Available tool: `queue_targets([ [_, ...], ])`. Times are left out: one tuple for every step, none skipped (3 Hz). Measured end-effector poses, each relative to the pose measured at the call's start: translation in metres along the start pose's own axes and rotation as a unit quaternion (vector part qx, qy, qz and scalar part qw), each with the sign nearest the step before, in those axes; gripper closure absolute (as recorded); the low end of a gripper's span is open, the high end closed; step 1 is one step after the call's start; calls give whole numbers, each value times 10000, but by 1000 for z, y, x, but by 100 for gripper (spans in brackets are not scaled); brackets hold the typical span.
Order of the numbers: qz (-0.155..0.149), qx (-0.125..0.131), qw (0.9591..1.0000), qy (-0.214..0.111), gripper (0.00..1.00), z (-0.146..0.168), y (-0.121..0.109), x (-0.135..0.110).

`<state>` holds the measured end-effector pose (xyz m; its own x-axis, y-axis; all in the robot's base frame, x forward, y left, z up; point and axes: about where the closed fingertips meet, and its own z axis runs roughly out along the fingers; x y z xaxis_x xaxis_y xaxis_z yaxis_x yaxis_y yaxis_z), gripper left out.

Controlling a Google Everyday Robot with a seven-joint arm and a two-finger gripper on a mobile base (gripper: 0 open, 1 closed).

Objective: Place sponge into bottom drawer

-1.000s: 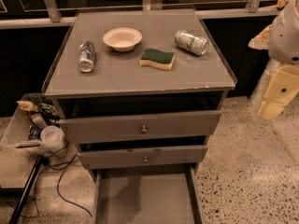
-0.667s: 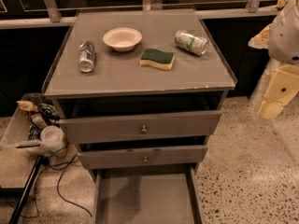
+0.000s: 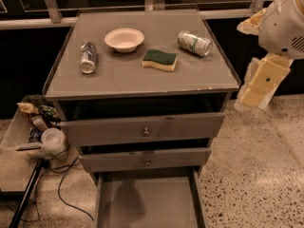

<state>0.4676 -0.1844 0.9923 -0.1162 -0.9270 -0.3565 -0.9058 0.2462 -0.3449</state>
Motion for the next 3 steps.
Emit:
queue_targets([
  [217,173,9982,-536,0,5,-23,-17],
  [558,275,9934,-964,0,30,-54,-47],
  [559,273,9931,-997,0,31,-54,-49],
])
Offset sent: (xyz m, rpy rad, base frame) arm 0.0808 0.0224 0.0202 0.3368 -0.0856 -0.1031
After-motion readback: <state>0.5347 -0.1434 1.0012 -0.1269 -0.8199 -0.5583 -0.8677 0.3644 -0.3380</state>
